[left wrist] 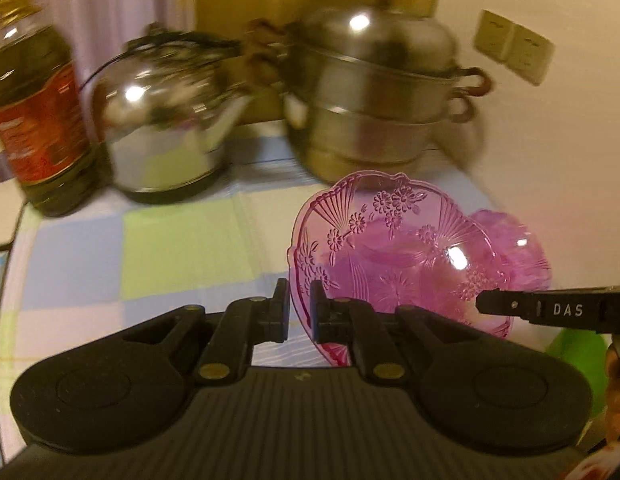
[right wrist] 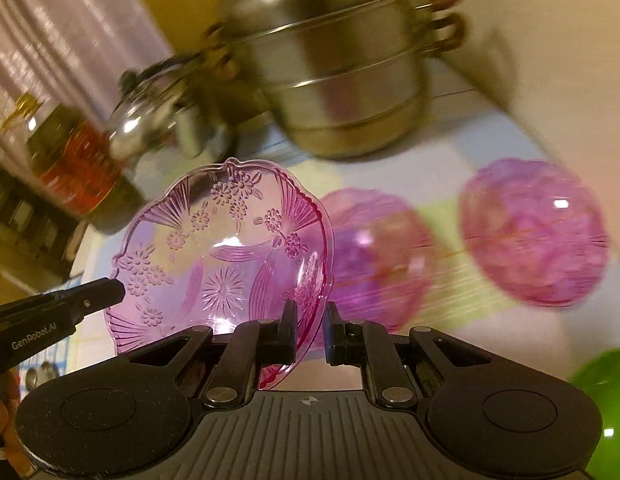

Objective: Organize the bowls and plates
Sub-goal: 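Carry both pink plates toward the wall beside the steamer pot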

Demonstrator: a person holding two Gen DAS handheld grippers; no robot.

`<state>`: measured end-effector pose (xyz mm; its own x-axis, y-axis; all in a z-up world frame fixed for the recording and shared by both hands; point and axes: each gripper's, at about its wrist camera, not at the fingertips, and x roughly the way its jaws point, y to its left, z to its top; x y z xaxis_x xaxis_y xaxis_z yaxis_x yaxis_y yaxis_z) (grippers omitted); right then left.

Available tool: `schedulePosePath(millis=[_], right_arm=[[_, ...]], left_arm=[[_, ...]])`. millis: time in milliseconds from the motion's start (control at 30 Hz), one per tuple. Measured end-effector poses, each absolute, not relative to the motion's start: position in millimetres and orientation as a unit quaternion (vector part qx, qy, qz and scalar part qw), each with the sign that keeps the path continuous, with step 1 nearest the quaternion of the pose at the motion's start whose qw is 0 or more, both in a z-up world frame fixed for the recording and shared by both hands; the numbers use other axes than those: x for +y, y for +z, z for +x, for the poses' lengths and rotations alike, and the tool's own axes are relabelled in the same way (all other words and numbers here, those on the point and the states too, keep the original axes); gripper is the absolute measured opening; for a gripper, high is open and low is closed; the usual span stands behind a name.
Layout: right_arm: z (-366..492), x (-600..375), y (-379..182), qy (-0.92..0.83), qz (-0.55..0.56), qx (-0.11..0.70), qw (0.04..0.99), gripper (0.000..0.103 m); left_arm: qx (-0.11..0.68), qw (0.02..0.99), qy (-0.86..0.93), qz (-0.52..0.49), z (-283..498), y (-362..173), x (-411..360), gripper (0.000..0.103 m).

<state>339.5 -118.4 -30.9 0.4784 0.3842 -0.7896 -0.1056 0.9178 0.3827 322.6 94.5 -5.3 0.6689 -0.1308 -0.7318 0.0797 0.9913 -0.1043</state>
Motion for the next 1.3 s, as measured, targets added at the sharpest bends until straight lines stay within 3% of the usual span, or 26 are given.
schedulePosePath(millis=[667, 1300], right_arm=[[362, -292, -58, 0.029, 0.185, 0.472, 0.862, 0.013], [390, -313, -105, -0.040, 0.155, 0.469, 0.869, 0.013]], left_arm=[[0.409, 0.898, -0.161, -0.006, 410, -49, -74, 0.009], [0.430, 0.884, -0.183, 0.021, 458, -110, -119, 0.009]])
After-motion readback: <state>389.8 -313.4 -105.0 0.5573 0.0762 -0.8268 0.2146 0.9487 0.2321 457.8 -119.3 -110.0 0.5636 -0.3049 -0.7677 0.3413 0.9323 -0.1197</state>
